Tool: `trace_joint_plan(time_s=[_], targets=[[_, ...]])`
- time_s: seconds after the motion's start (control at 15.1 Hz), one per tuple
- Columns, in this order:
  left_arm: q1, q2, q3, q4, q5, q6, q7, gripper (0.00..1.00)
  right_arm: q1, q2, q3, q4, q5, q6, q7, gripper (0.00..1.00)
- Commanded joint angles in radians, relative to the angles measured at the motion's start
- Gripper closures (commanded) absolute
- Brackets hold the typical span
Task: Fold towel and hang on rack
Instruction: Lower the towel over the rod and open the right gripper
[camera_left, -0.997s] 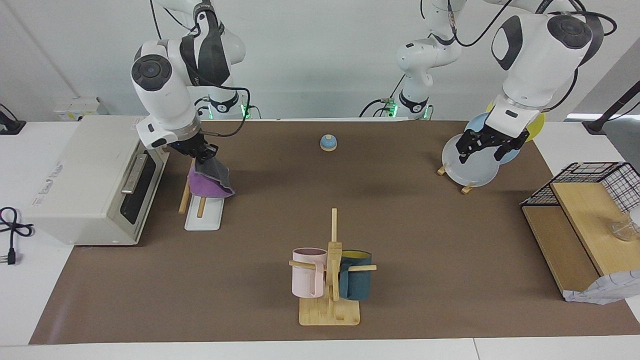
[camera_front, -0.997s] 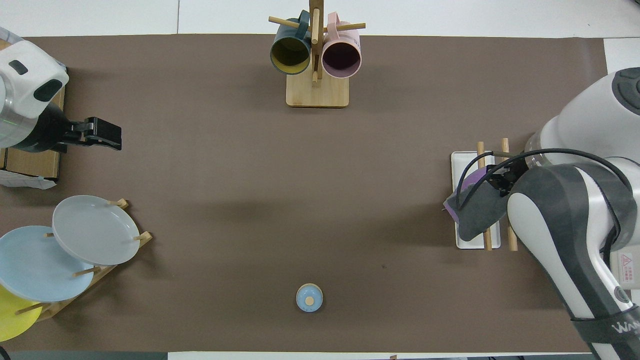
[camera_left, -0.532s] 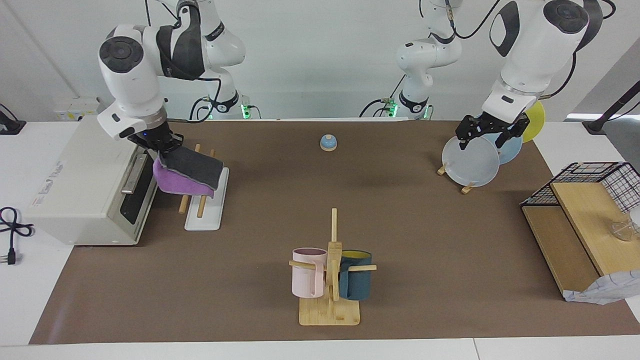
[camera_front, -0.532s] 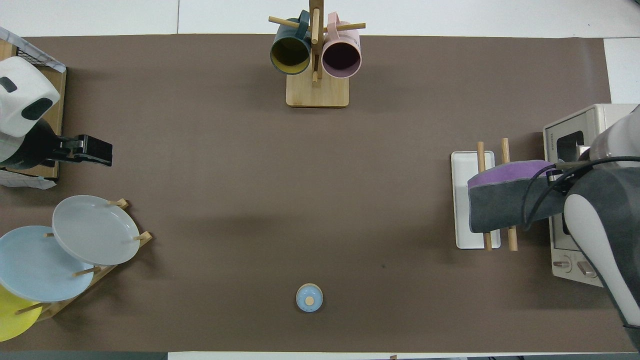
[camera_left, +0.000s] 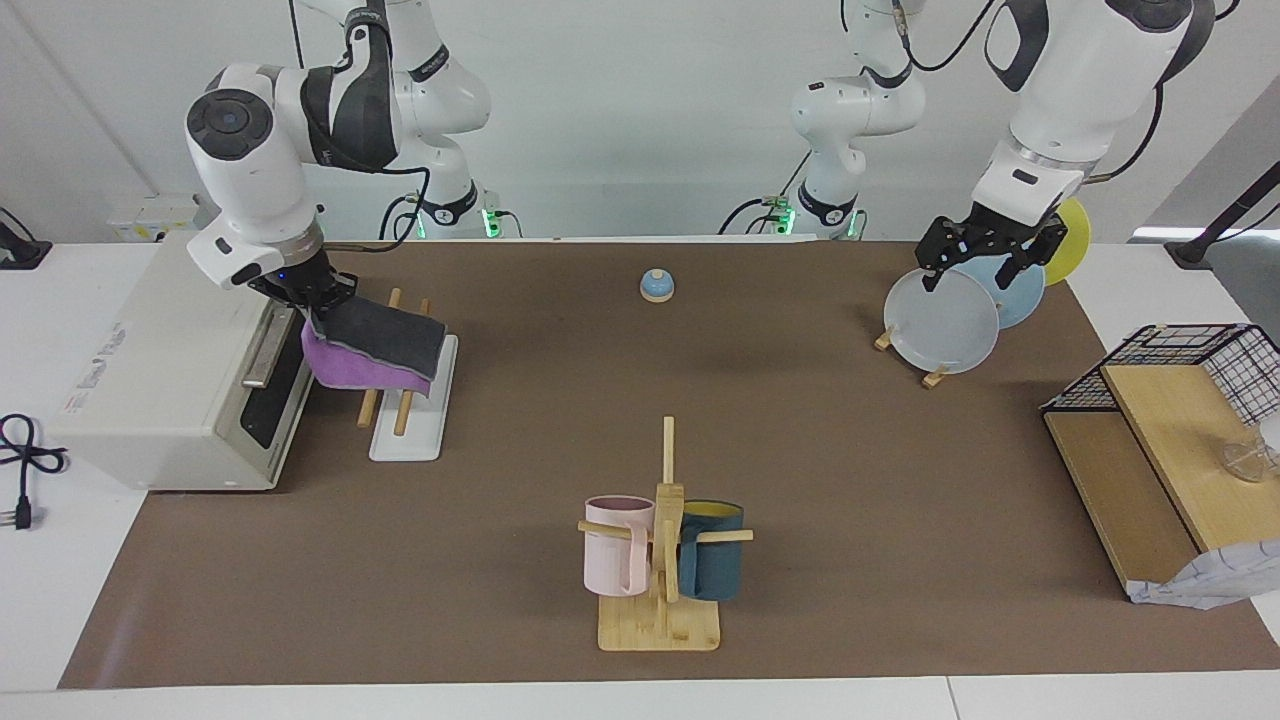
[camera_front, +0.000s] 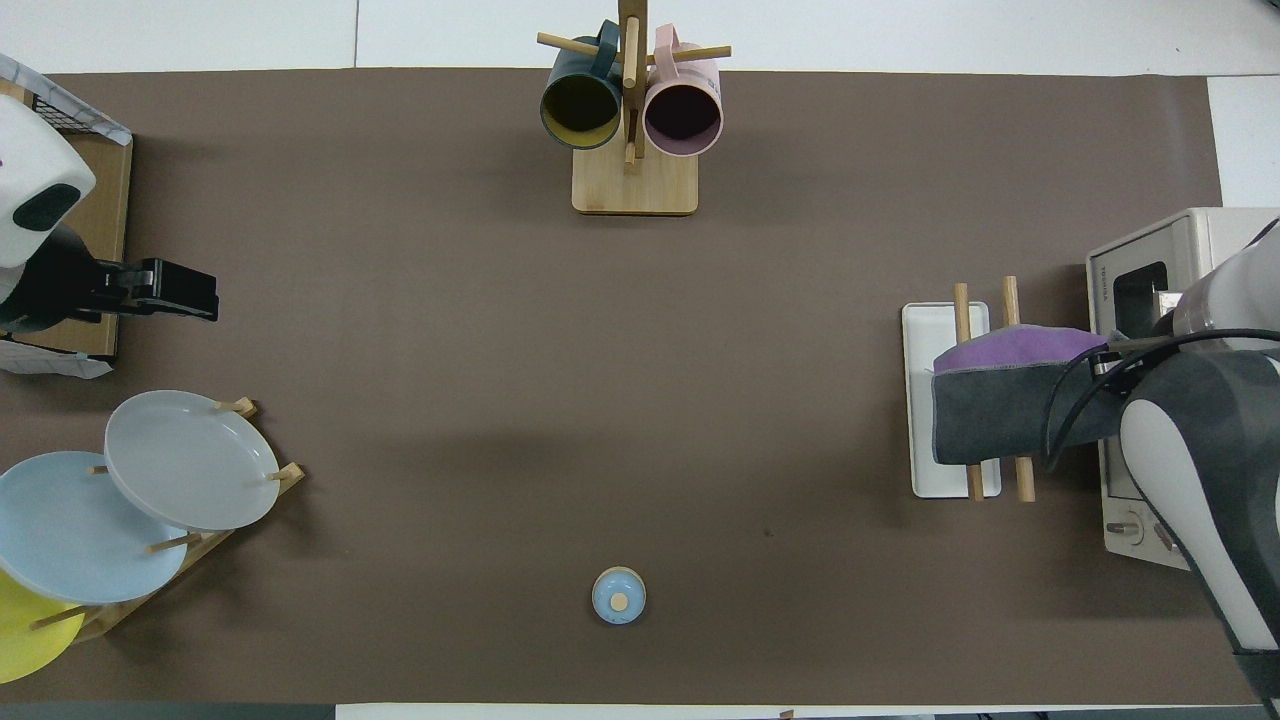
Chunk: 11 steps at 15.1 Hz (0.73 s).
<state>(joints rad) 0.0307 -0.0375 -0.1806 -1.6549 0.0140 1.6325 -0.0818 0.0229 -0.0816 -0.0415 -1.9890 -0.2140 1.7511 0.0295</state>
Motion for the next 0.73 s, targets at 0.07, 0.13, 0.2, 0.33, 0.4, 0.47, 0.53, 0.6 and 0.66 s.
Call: trace_joint_plan(time_s=[0.07,0.13,0.2,0.33,0.4,0.47,0.53,0.6,0.66], targets=[[-0.014,-0.001,0.021,0.007,-0.008,0.003,0.002,0.0,-0.005,-0.047,0.006,-0.059,-0.002,0.033,0.021,1.0],[-0.008,-0.002,0.021,0.006,-0.008,0.003,0.002,0.0,-0.006,-0.047,0.005,-0.062,-0.002,0.033,0.017,1.0],[-0.003,-0.004,0.02,0.004,-0.008,0.003,0.007,0.0,-0.012,-0.049,0.005,-0.065,-0.002,0.033,0.007,1.0],[-0.005,-0.007,0.02,0.0,-0.008,0.003,0.01,0.0,-0.038,-0.05,0.005,-0.074,-0.002,0.033,-0.022,0.96],[-0.005,-0.007,0.02,0.0,-0.008,0.003,0.011,0.0,-0.04,-0.056,0.005,-0.08,-0.002,0.033,-0.025,0.86],[-0.005,-0.007,0.02,0.0,-0.008,0.006,0.011,0.0,-0.04,-0.056,0.005,-0.082,-0.002,0.033,-0.025,0.8],[-0.003,-0.007,0.02,0.0,-0.006,0.006,0.011,0.0,-0.041,-0.058,0.005,-0.083,-0.002,0.033,-0.028,0.74],[-0.003,-0.007,0.02,0.0,-0.006,0.006,0.011,0.0,-0.044,-0.058,0.005,-0.083,-0.002,0.033,-0.037,0.63],[-0.003,-0.007,0.02,0.0,-0.006,0.006,0.011,0.0,-0.049,-0.056,0.005,-0.082,-0.002,0.033,-0.04,0.57]])
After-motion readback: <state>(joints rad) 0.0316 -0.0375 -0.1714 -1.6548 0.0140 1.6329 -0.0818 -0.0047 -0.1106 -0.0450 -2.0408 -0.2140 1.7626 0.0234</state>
